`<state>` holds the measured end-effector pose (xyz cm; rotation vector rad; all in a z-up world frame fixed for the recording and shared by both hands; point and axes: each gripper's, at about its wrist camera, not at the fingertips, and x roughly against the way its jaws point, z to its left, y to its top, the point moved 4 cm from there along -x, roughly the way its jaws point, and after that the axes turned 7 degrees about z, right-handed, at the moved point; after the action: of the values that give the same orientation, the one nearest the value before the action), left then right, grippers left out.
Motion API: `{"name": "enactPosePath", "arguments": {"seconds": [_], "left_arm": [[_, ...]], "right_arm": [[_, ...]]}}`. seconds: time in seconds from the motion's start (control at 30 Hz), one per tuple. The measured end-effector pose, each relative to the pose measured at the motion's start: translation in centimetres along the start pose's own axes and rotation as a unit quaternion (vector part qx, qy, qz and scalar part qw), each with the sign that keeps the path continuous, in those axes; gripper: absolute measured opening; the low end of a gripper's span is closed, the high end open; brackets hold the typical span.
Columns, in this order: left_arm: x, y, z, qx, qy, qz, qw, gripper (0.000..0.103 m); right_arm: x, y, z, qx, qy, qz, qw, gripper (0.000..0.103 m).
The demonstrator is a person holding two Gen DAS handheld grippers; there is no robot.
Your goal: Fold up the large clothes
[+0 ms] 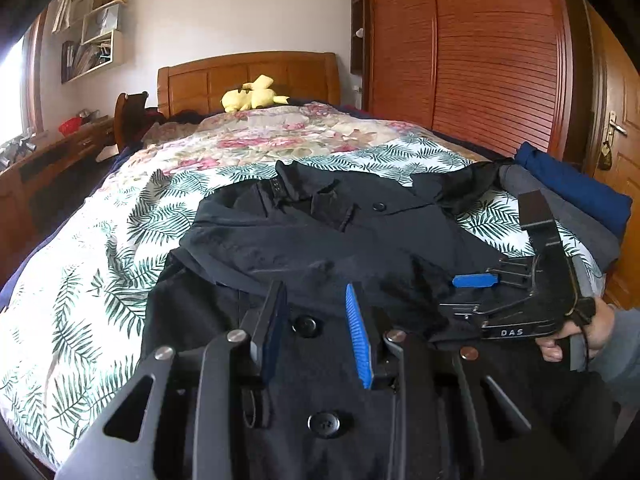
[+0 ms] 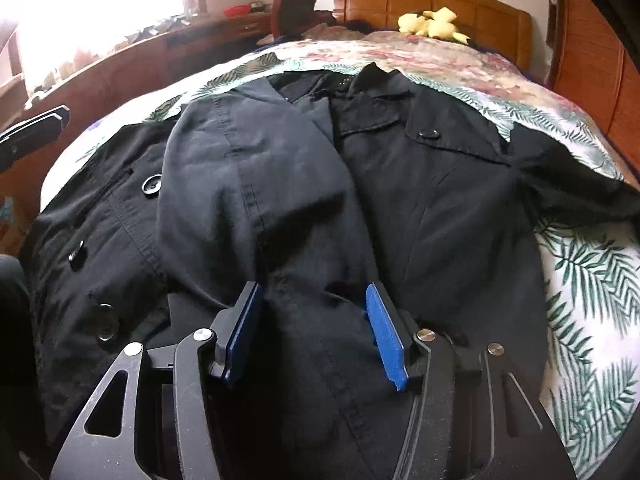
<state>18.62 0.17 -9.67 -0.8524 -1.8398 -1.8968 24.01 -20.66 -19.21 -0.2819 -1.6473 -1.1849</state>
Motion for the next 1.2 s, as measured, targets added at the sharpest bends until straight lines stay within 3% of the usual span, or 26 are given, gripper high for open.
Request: {"name": "enactPosePath", "arguments": {"seconds": [0.17, 0.53, 0.93, 1.2], "left_arm": [[0.2, 0.2, -0.4, -0.015, 0.013, -0.015, 0.9997, 0.029], [-4.7, 2.0, 0.9, -0.019, 0.001, -0.016, 0.9997, 0.029], [-8.3, 1.7, 1.7, -0.015, -0.055, -0.019, 0.9982, 0.029], [-8.1, 1.4, 2.4, -0.004, -0.064, -0.022, 0.9977, 0.029]], "right_arm": [[-0.2, -0.3, 0.0, 0.003, 0.004, -0.014, 1.0, 0.055], [-0.4, -0.4, 0.3, 0.007, -0.011, -0.031, 0.999, 0.056], [-0.4, -0.4, 0.1, 0.002, -0.008, -0.03, 1.0, 0.056], [-0.6, -0.1, -0.3, -0.008, 0.001, -0.027, 1.0, 0.056]]}}
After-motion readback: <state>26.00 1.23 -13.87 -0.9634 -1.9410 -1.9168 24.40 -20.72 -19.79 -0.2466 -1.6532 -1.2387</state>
